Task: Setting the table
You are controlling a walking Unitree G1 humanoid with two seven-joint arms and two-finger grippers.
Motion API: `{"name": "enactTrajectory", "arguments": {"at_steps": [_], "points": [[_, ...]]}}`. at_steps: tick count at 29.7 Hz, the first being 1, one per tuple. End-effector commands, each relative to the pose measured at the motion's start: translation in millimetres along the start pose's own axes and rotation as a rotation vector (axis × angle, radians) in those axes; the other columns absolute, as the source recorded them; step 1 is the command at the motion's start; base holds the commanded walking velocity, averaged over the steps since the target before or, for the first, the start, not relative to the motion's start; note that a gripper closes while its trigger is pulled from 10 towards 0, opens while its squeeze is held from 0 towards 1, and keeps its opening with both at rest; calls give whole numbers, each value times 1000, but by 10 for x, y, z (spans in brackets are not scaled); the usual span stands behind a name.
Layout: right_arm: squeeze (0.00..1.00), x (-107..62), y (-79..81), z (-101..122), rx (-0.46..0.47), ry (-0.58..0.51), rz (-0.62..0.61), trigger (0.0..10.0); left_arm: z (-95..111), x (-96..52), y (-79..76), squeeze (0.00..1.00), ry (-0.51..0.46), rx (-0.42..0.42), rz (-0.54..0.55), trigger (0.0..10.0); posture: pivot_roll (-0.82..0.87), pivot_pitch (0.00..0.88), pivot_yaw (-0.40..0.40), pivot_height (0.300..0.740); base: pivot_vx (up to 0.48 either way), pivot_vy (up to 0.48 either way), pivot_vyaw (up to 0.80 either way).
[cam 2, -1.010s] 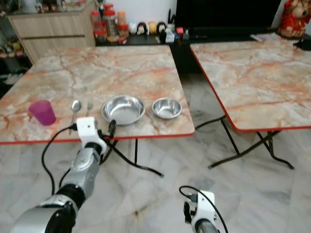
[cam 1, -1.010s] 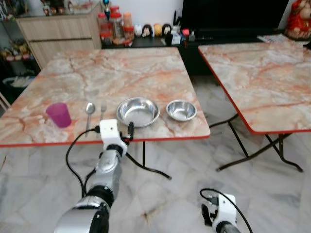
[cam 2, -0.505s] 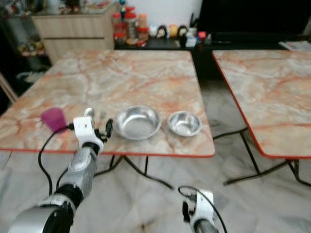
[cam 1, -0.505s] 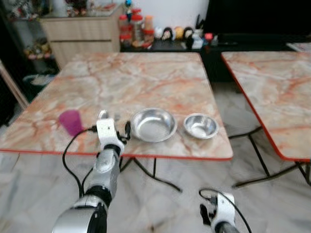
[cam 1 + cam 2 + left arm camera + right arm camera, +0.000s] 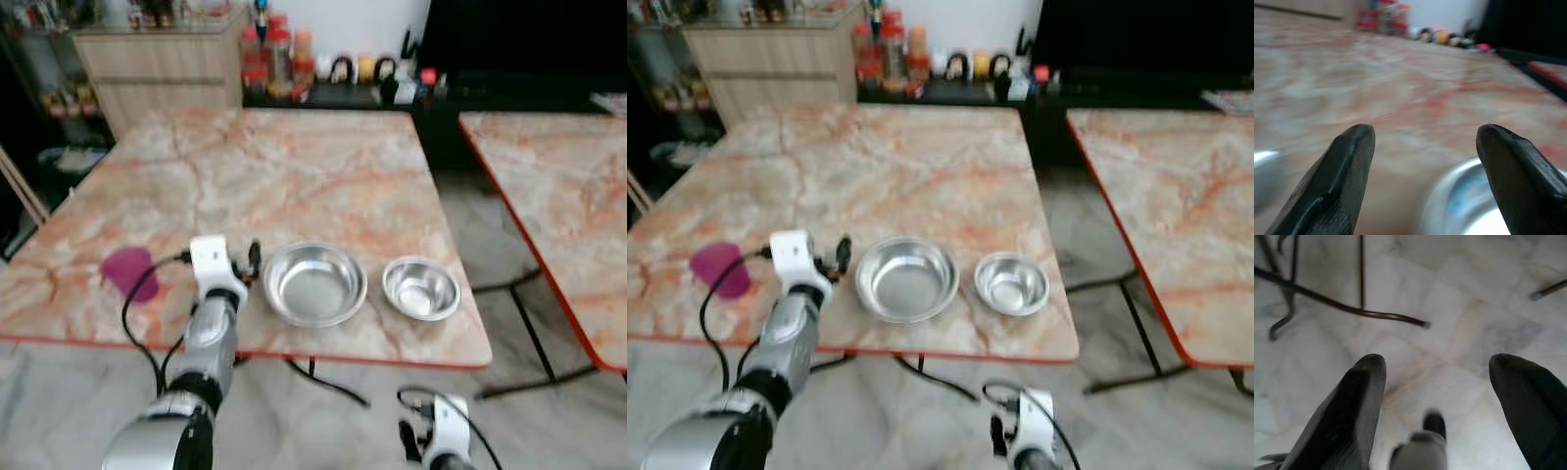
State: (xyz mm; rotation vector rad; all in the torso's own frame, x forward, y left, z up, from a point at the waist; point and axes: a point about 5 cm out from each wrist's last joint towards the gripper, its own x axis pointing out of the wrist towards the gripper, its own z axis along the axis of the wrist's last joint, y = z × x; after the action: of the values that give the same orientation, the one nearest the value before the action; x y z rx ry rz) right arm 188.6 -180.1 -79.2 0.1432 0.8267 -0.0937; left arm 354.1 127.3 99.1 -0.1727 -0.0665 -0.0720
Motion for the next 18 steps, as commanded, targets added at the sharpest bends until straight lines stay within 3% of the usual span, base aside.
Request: {"name": "enactTrajectory", "arguments": {"at_steps": [1,7,8,9,12,18], "points": [[0,-3,-38,0,0,4,-12,10000,38,31,-76,0,-6,7,-38,10000,-29,0,-11,740,0,0,0],[0,-12,-30,-38,2,14,-12,10000,96,12,0,0,-30,21,-61,10000,-26,0,-1,740,0,0,0],[0,-14,-30,-44,2,16,-12,10000,109,12,24,275,-34,16,-51,10000,-26,0,-1,740,0,0,0],[0,-16,-30,-53,1,20,-11,10000,137,14,70,1000,-44,-2,-33,10000,-21,0,-1,740,0,0,0],[0,-17,-31,-60,-1,23,-11,10000,176,20,105,1000,-53,-5,-27,10000,-21,0,-1,740,0,0,0],[0,-16,-28,-62,-8,31,-10,10000,247,23,29,1000,-50,6,-123,10000,-16,0,3,740,0,0,0]]}}
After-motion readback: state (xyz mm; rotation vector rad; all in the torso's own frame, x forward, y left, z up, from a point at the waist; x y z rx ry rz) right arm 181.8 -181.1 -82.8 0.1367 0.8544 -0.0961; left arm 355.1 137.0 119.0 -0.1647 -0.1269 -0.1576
